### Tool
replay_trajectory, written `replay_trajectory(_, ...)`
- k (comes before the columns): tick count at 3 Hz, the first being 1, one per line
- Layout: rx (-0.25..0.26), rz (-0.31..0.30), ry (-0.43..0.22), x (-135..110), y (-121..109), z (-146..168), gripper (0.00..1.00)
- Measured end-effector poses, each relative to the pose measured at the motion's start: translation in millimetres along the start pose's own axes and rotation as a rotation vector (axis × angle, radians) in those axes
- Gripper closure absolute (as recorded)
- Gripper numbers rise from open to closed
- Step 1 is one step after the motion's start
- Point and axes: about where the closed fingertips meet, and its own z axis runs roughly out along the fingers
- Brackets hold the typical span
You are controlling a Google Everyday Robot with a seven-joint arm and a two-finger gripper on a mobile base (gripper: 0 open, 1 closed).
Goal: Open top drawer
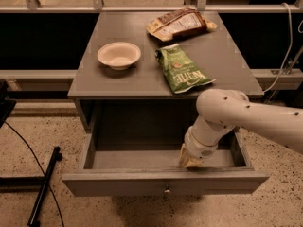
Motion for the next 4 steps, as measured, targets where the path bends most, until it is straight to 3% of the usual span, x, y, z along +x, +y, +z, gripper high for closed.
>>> replay_trajectory(2, -0.15, 0.037, -0.079, -18, 39, -9, 1.0)
replay_trajectory(3, -0.2, 0.068, -0.14, -21, 61, -19, 1.0)
replay_trajectory(4, -0.163, 0.084, -0.187, -21, 69, -38, 1.0)
